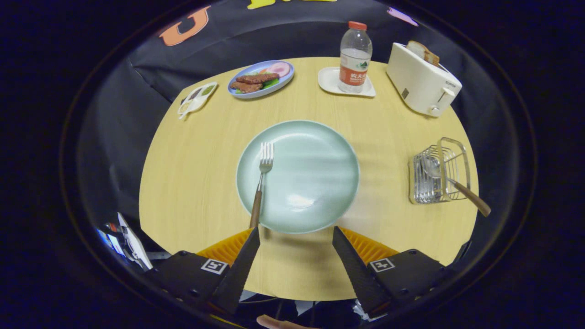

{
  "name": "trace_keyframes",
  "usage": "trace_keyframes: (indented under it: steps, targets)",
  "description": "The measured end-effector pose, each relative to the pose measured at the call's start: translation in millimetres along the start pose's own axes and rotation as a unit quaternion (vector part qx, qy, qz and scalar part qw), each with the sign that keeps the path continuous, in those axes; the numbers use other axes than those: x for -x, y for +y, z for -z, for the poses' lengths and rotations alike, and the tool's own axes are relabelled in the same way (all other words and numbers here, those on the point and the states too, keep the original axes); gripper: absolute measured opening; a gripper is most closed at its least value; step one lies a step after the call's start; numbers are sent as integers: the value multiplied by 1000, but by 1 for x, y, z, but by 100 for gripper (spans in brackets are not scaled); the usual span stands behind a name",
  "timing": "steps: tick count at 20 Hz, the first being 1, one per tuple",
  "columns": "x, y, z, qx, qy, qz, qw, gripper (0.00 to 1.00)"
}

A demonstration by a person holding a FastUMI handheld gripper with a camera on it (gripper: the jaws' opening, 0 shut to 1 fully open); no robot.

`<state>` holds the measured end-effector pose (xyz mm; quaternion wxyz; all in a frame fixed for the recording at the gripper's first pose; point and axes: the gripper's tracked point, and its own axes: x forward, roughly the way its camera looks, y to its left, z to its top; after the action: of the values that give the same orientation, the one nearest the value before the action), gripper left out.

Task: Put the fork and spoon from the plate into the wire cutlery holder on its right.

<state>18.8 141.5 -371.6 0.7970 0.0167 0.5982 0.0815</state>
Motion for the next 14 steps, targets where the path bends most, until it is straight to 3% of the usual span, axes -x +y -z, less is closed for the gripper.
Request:
trace_keyframes:
  steps: [7,13,14]
  targets:
    - [-33,47,5,-18,28,19,999,92]
    - [-51,61,9,-11,40,54,998,71]
    - [-55,60,11,-14,44,63,997,63]
